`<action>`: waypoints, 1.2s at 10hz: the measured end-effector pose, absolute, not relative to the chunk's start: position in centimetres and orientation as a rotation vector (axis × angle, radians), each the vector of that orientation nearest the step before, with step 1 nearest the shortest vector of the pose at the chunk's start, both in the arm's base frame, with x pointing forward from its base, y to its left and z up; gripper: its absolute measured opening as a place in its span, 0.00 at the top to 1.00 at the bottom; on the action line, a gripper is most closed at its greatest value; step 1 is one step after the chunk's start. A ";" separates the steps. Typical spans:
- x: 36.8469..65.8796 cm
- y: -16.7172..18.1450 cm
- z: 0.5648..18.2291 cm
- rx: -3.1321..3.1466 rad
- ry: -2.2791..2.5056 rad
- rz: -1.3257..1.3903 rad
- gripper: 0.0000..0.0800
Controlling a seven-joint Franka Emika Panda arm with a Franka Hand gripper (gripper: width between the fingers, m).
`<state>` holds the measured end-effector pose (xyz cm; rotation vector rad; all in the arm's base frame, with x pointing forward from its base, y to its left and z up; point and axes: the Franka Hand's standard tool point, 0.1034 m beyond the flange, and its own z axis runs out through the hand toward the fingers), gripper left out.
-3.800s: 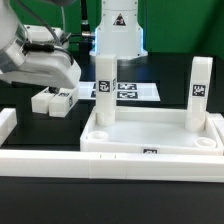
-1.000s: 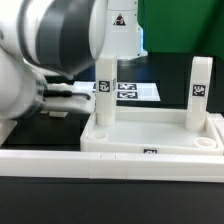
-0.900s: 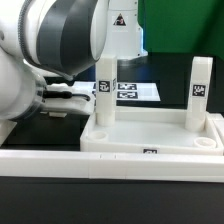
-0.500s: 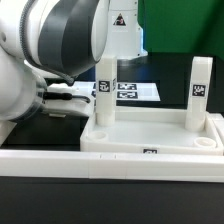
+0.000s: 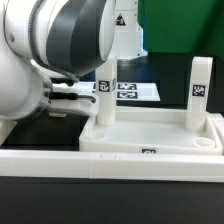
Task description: Assemble desk
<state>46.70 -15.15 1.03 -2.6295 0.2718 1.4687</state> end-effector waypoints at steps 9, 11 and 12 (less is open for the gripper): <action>47.0 -14.6 1.1 -2.633 0.267 1.468 0.65; 47.2 -14.6 1.1 -2.638 0.265 1.461 0.65; 47.4 -14.7 1.2 -2.642 0.259 1.455 0.65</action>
Offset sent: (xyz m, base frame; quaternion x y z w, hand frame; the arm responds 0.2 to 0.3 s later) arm 0.0110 0.0096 -0.0034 -0.0010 -0.0014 0.0078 1.0000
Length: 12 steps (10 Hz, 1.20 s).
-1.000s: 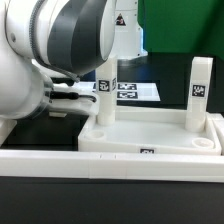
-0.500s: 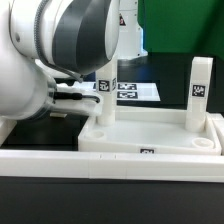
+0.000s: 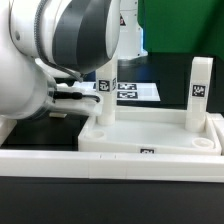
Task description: Assemble desk
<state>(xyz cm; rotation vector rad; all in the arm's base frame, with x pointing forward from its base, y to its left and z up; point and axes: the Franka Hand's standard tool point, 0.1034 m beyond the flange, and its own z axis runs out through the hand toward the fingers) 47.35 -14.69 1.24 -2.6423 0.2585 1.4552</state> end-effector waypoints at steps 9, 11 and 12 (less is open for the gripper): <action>49.5 -16.4 6.5 -2.660 0.201 1.359 0.64; 50.2 -16.4 8.5 -2.684 0.203 1.333 0.64; 50.3 -16.5 8.2 -2.691 0.203 1.325 0.64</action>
Offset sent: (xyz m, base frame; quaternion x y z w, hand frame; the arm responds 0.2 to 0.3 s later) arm 0.0035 -0.0083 0.0077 -0.0069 0.0037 -0.0172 0.9998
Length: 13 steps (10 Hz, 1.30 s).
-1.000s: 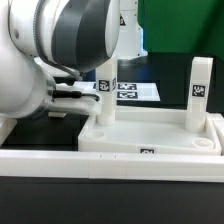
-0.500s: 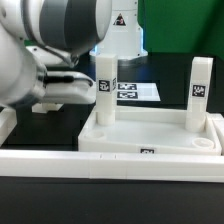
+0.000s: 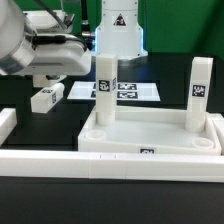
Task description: Assemble desk
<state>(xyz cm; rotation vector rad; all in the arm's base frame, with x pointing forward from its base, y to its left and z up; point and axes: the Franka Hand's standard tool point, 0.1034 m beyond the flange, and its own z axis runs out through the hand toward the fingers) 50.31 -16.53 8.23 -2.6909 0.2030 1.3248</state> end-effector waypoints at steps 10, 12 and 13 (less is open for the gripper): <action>54.6 -18.0 12.5 -3.007 0.212 0.607 0.64; 56.1 -18.2 13.5 -3.054 0.210 0.456 0.64; 57.1 -18.1 14.7 -3.080 0.208 0.344 0.64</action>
Offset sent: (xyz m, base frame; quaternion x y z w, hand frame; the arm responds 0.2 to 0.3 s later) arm 0.0065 -0.0059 0.0347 -0.0008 -0.0353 -0.0166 0.9992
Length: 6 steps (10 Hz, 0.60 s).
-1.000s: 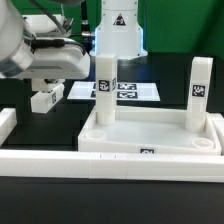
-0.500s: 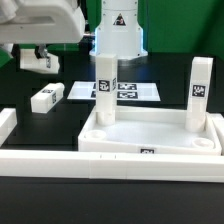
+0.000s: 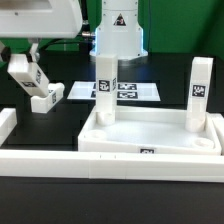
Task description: Assemble desk
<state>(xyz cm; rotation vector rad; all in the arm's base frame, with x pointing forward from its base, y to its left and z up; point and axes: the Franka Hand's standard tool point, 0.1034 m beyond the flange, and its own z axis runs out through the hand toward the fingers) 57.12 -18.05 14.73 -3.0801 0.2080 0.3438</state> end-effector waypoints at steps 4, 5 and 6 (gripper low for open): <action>57.1 -18.1 14.7 -3.125 0.206 0.164 0.64; 57.3 -17.7 14.8 -3.127 0.221 0.163 0.64; 58.6 -15.9 15.2 -3.125 0.258 0.150 0.64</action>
Offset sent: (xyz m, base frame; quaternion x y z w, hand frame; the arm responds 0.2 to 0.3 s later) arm 0.0000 0.0000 0.0000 0.0000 0.0000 0.0000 1.0000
